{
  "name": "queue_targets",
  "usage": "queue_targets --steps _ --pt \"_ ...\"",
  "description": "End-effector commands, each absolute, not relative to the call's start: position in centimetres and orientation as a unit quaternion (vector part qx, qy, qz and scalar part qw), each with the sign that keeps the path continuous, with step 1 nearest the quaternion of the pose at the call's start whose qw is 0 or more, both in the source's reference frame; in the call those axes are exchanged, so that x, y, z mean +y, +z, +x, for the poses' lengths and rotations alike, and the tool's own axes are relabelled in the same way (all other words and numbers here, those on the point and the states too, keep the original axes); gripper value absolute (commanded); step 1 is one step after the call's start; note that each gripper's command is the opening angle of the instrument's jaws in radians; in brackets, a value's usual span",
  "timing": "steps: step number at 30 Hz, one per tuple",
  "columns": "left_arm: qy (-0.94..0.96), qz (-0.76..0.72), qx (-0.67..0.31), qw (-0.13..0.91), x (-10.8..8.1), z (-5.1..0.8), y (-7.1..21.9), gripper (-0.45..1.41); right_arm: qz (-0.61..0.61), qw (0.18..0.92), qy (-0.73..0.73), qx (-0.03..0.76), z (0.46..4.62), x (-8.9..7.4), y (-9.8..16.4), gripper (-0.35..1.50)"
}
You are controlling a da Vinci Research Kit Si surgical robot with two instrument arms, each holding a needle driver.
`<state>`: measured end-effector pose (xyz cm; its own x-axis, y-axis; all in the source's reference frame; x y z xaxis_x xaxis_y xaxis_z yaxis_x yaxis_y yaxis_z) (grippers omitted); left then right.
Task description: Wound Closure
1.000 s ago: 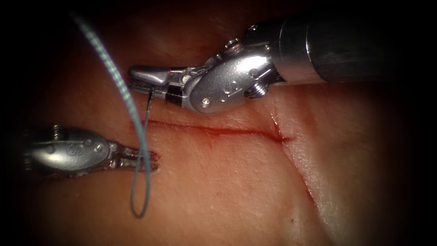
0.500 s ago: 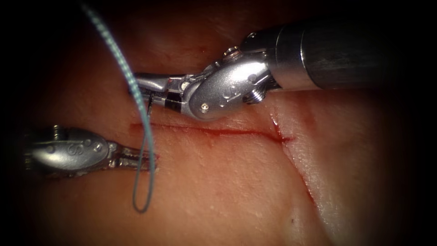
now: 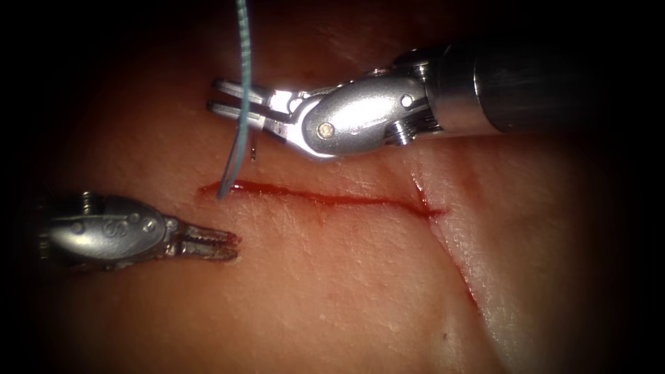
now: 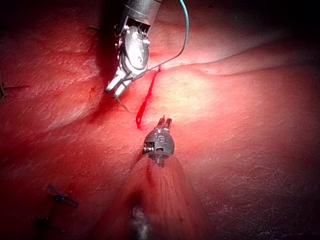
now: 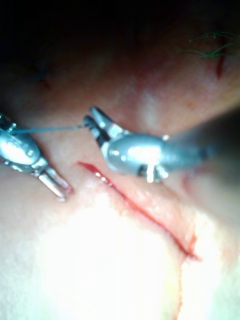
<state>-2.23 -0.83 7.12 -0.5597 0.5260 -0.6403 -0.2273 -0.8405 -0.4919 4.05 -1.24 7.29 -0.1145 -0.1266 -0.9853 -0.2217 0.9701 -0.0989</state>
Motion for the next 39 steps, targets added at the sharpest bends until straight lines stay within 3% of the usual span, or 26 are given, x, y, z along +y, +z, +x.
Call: queue_targets --steps 1,39 --pt "0.864 -0.416 -0.180 0.217 -0.87 -2.28 7.20 -0.22 -0.110 0.655 0.042 0.746 4.10 -1.22 7.37 -0.35" --pt "0.870 -0.407 -0.187 0.208 -0.95 -2.32 7.31 -0.23 -0.077 0.661 0.125 0.736 4.13 -0.83 7.55 -0.35"
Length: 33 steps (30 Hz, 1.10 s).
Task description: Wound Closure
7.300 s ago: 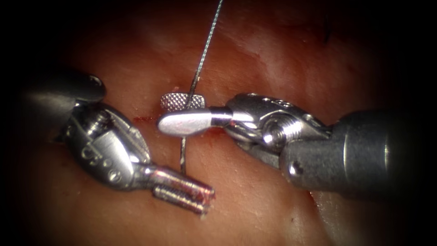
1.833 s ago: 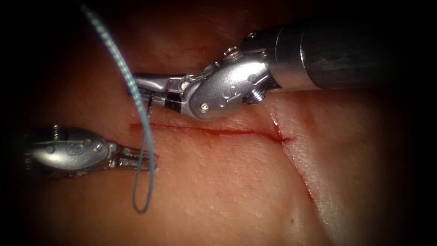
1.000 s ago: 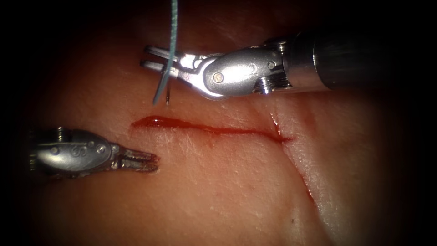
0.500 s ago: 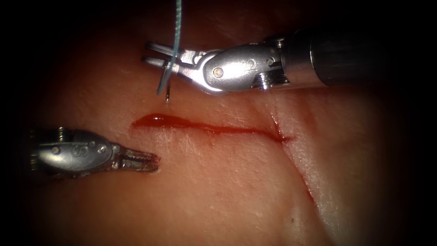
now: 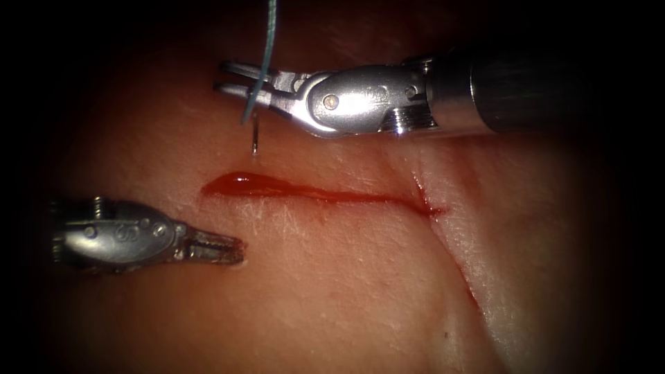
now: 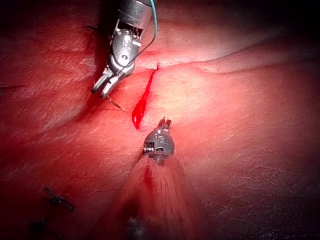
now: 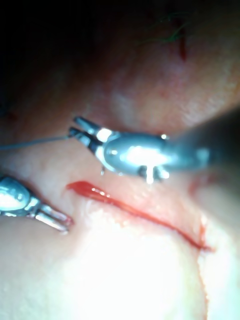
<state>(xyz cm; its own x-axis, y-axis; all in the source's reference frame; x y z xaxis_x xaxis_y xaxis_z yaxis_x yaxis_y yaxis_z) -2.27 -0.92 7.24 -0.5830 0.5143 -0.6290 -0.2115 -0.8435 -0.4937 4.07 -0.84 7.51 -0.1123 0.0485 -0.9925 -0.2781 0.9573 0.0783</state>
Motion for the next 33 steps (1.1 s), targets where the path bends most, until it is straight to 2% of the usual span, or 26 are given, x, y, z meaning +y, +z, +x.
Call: queue_targets --steps 1,12,33 --pt "0.870 -0.407 -0.187 0.208 -0.95 -2.32 7.31 -0.23 -0.077 0.661 0.125 0.736 4.13 -0.82 7.55 -0.35" --pt "0.870 -0.406 -0.188 0.206 -0.98 -2.35 7.36 -0.23 -0.071 0.662 0.136 0.734 4.16 -0.75 7.59 -0.35" --pt "0.871 -0.405 -0.190 0.205 -0.98 -2.35 7.34 -0.23 0.043 0.659 0.243 0.710 4.26 -0.64 7.79 -0.35"
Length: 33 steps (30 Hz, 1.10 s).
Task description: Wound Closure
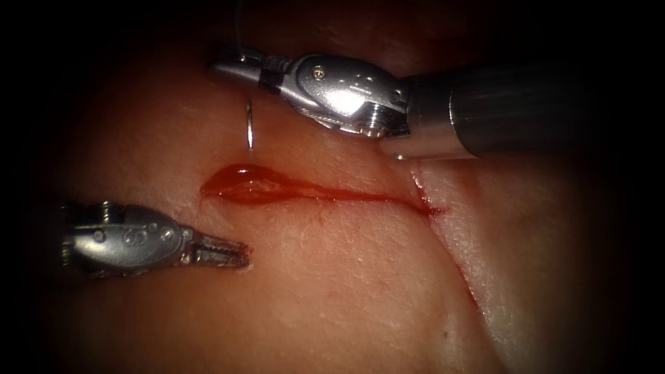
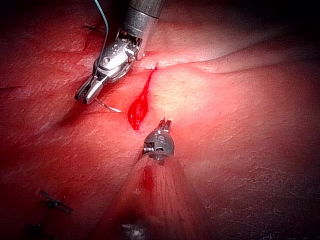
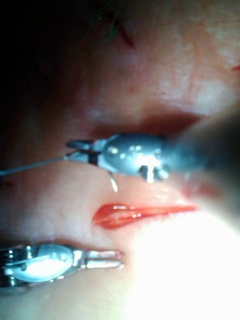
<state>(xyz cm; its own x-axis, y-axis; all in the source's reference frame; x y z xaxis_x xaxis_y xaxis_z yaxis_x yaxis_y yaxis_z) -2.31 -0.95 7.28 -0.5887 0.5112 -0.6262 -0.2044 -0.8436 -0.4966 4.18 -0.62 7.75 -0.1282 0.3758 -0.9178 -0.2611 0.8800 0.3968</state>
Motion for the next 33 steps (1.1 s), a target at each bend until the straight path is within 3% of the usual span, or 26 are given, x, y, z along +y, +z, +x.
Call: queue_targets --steps 1,19,33 --pt "0.871 -0.405 -0.190 0.206 -0.98 -2.36 7.34 -0.23 0.052 0.657 0.251 0.709 4.26 -0.63 7.80 -0.35" --pt "0.871 -0.403 -0.190 0.205 -0.99 -2.36 7.33 -0.23 0.132 0.644 0.325 0.680 4.24 -0.66 7.86 -0.35" --pt "0.871 -0.403 -0.190 0.206 -1.00 -2.36 7.32 -0.25 0.051 0.670 0.269 0.690 4.19 -0.55 7.94 -0.35"
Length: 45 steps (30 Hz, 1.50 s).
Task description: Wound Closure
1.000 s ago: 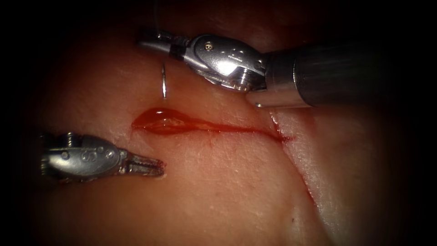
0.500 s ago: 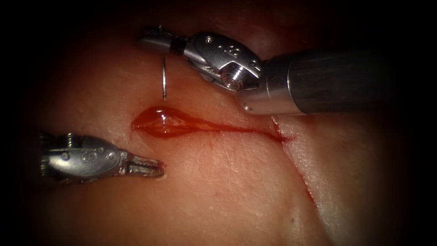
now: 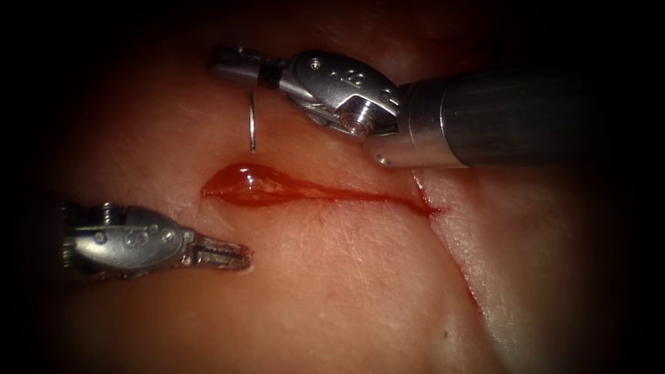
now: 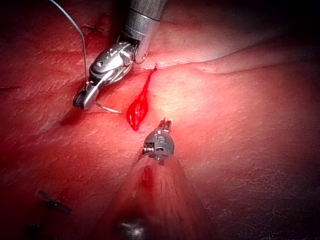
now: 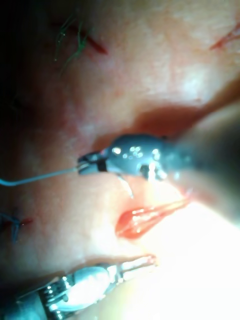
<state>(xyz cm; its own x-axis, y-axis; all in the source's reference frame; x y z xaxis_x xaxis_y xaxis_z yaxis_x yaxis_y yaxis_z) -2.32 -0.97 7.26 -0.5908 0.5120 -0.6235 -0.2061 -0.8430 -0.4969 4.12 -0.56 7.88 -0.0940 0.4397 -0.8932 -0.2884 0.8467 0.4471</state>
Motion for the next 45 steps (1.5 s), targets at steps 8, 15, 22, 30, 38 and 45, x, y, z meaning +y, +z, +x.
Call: queue_targets --steps 8,15,22,30,38,45 --pt "0.872 -0.402 -0.190 0.205 -1.00 -2.37 7.32 -0.25 0.027 0.671 0.252 0.696 4.19 -0.53 7.92 -0.35" --pt "0.872 -0.402 -0.191 0.205 -1.00 -2.37 7.32 -0.25 0.026 0.670 0.255 0.696 4.18 -0.50 7.91 -0.35" --pt "0.872 -0.402 -0.191 0.205 -1.00 -2.37 7.31 -0.25 0.023 0.671 0.258 0.695 4.18 -0.46 7.92 -0.35" --pt "0.872 -0.402 -0.190 0.206 -1.01 -2.37 7.31 -0.25 0.038 0.664 0.275 0.695 4.20 -0.46 7.92 -0.35" --pt "0.872 -0.402 -0.190 0.206 -1.01 -2.37 7.31 -0.25 0.036 0.664 0.276 0.694 4.24 -0.45 7.93 -0.35" --pt "0.871 -0.402 -0.192 0.205 -1.01 -2.37 7.31 -0.25 0.036 0.664 0.277 0.694 4.25 -0.43 7.94 -0.35"
